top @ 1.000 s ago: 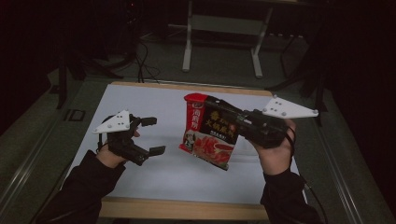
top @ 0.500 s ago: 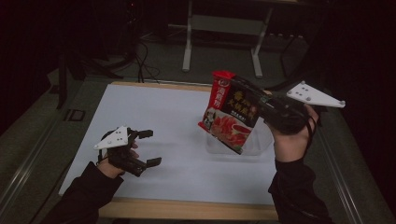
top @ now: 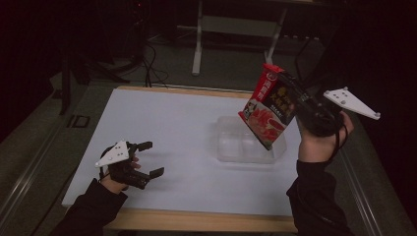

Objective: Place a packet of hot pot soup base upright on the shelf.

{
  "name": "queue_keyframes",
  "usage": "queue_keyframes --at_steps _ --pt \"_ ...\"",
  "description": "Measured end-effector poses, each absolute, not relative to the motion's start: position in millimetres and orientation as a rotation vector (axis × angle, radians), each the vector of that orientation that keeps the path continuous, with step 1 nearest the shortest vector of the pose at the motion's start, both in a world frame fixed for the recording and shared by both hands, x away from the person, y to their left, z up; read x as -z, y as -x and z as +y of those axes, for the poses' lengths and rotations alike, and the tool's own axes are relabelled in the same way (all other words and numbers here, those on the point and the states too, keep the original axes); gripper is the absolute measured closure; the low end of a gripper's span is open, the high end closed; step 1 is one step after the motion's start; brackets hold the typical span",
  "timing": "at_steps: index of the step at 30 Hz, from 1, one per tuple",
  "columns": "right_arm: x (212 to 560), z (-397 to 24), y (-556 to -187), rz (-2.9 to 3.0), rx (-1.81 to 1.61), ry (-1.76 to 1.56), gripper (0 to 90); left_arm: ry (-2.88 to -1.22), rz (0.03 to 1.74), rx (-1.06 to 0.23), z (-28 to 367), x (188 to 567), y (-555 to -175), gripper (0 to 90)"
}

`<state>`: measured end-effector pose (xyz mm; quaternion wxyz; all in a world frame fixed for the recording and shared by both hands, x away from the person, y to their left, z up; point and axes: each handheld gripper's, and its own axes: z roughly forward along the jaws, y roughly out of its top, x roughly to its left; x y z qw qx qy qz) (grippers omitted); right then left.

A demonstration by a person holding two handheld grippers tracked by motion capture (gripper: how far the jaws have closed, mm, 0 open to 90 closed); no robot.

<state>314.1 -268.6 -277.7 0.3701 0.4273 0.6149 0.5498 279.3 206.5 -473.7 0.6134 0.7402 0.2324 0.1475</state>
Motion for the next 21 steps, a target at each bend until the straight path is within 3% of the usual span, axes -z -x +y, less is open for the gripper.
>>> queue_keyframes --at_steps 21 --pt "335.8 -307.3 -342.0 1.467 -1.157 -1.299 76.6 -1.705 0.539 -0.288 204.6 483.1 -280.5 1.6"
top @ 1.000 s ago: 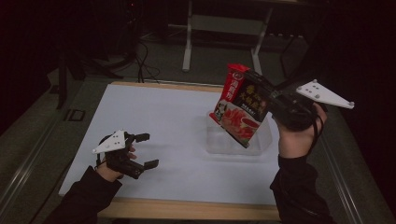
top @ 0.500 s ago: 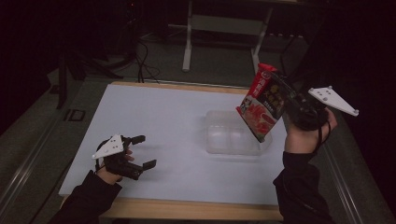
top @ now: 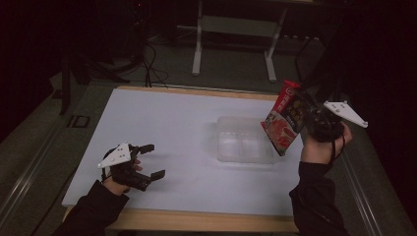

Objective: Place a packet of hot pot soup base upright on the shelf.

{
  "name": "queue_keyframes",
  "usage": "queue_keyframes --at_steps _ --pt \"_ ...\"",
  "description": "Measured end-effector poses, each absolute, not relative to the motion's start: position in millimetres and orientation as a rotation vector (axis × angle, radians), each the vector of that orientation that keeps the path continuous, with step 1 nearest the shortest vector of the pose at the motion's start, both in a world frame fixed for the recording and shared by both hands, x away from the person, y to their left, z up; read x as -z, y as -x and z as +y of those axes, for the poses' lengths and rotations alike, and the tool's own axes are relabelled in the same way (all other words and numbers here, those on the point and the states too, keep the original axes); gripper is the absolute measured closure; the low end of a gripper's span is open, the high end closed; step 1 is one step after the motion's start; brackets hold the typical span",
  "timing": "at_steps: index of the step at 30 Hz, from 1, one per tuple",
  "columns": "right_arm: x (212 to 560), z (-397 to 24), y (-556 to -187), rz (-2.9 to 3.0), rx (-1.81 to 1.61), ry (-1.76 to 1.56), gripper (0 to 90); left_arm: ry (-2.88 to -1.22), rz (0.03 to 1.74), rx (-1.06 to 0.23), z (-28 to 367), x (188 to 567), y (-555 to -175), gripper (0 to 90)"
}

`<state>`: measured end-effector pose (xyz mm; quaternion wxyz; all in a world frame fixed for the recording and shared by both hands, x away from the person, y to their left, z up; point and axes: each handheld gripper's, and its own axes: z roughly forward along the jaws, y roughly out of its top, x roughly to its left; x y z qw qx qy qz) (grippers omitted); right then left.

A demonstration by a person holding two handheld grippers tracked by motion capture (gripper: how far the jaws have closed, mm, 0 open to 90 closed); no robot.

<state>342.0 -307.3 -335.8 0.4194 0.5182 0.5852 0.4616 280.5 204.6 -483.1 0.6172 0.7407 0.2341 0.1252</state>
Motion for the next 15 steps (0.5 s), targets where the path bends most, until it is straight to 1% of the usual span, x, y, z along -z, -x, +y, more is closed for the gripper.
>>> queue_keyframes --at_steps 6,15 --pt "349.3 -308.0 -349.1 1.464 -1.105 -1.317 76.6 -1.711 0.534 -0.279 204.2 484.2 -280.4 1.6" --pt "371.2 -297.8 -361.7 1.486 -1.055 -1.316 76.6 -1.711 0.536 -0.265 204.3 485.7 -280.9 1.6"
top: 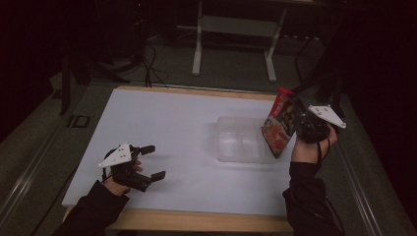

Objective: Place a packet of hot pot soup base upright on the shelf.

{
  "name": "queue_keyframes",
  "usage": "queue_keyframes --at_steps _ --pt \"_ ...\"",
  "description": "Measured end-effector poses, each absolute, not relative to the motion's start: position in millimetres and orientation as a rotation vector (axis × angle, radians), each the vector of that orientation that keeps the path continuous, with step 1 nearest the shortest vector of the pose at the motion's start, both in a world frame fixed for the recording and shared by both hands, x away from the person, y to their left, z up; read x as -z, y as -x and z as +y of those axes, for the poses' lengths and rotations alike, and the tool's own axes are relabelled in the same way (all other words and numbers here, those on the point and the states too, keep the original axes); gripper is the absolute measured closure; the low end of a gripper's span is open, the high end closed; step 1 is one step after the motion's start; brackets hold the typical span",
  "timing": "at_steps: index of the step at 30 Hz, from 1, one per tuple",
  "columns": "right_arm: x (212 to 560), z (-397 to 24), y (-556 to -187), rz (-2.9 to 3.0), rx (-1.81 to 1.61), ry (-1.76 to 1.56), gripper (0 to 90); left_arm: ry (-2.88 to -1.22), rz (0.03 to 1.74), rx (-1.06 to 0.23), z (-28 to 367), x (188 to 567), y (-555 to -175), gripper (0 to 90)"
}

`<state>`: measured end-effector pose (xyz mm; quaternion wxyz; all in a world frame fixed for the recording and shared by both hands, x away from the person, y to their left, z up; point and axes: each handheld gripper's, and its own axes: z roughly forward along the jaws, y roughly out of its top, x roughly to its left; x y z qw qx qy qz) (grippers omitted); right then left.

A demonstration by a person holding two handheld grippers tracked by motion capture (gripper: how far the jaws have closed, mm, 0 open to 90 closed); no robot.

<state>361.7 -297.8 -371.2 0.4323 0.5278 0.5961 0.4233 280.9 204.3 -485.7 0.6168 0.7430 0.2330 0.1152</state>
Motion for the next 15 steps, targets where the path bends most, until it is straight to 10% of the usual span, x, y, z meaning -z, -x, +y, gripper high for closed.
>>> queue_keyframes --at_steps 15 --pt "393.3 -300.7 -372.1 1.517 -1.065 -1.351 76.3 -1.705 0.541 -0.251 204.6 486.9 -281.6 1.6"
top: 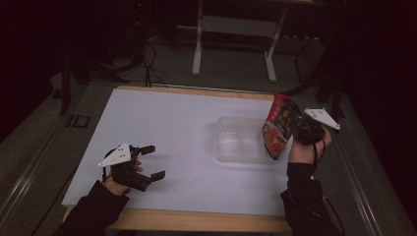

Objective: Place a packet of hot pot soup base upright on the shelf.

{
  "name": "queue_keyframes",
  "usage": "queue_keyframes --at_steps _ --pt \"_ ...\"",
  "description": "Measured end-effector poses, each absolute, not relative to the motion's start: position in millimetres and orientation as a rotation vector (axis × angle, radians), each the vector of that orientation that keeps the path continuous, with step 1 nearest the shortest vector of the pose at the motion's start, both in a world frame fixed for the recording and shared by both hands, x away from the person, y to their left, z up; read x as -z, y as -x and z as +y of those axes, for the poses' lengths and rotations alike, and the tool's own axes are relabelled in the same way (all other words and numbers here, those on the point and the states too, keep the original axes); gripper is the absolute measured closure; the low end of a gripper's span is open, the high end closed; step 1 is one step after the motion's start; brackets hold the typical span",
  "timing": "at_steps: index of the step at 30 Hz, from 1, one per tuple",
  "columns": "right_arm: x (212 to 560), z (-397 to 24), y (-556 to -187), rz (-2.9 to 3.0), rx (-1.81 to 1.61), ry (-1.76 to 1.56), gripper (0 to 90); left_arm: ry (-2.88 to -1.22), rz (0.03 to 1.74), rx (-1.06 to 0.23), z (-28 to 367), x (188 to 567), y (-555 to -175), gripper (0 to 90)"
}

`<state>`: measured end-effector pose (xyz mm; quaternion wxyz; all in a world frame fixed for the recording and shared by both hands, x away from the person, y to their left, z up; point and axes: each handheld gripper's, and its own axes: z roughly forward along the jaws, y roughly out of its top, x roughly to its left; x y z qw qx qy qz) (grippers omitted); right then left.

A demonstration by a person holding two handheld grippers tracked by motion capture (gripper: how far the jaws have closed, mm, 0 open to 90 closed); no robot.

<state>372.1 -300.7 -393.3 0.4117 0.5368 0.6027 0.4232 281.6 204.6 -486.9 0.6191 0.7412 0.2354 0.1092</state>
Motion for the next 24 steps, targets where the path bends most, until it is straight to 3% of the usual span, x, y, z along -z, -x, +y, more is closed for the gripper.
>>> queue_keyframes --at_steps 24 --pt "425.8 -311.1 -350.4 1.519 -1.102 -1.402 76.3 -1.712 0.539 -0.246 204.7 488.0 -280.9 1.6"
